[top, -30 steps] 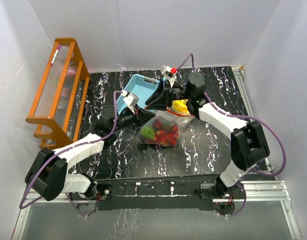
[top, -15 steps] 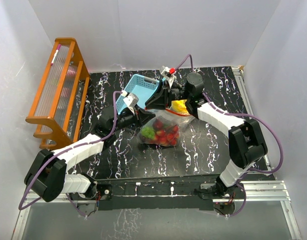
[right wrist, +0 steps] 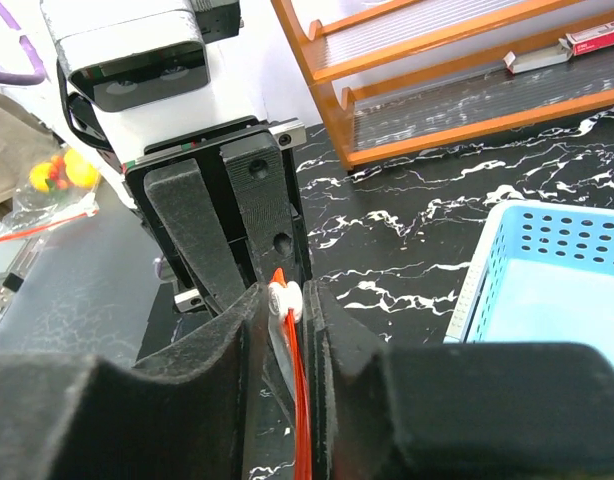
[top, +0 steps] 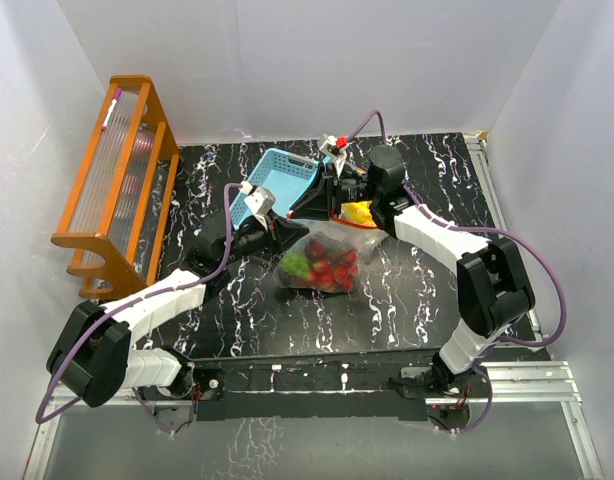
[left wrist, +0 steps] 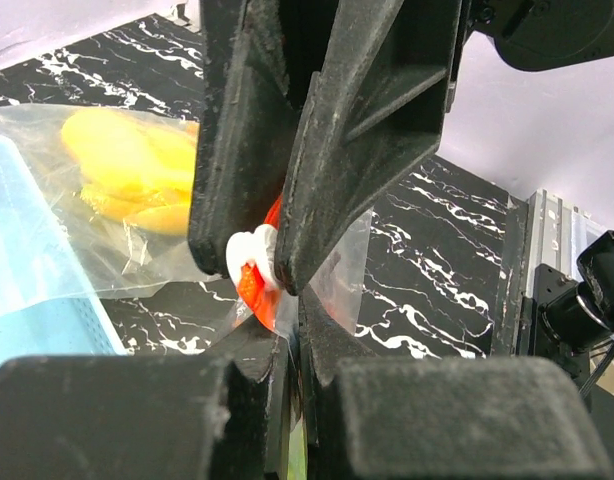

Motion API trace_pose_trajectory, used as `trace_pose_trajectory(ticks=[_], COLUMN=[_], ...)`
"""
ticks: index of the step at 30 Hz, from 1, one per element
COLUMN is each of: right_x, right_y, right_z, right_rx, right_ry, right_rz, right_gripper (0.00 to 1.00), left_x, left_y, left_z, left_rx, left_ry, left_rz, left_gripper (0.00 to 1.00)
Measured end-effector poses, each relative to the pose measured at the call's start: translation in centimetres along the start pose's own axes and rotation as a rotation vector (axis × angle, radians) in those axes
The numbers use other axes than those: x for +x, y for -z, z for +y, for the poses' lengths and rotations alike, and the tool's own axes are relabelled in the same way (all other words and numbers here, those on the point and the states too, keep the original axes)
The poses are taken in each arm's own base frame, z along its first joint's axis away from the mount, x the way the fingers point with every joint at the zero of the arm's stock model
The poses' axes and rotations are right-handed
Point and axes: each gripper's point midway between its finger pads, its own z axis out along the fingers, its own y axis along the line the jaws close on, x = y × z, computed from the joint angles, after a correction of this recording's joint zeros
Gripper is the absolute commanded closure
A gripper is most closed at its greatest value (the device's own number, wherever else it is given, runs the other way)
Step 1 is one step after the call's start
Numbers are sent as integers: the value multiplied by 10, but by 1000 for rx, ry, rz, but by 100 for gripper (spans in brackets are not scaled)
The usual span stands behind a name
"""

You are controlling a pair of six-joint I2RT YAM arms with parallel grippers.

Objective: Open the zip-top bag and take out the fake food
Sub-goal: Unzip the zipper food storage bag at the center of the board.

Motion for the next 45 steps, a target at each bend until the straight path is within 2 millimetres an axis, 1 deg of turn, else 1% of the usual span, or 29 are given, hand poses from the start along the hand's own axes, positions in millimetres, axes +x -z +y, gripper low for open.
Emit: trace_pose_trajectory(ticks=[4,6,18,25,29,31,33,40,45], right_x=[1,2,3,0,-3,-5,-5,5,4], right_y=[0,0,0,3,9,16,18,31,38], right_z=[0,0,0,-1,-1,-3,-4,-6,-4], right_rx=[-1,0,2,22,40,60,64,103,130], right_ry=[-8,-11,-8,2,11,11,12,-13,-1], right_rz=[4,5,7,5,-1,-6,-8,-4,-14], right_gripper=[90,92,92,92,92,92,92,92,92], left_x=[2,2,1,-4,-12,-17,-18,-24,-26], left_y=[1,1,2,9,13,14,15,23,29], left_z=[2,2,8,14,15,17,18,22,27], left_rx=[-9,-10,-51,-110,-137,-155,-161,-216,-266], left_ry=[3,3,6,4,-4,-8,-9,-6,0], left_rz=[3,3,-4,-21,-45,-59,-63,-73,-73], left_gripper=[100,100,100,100,100,100,100,100,100])
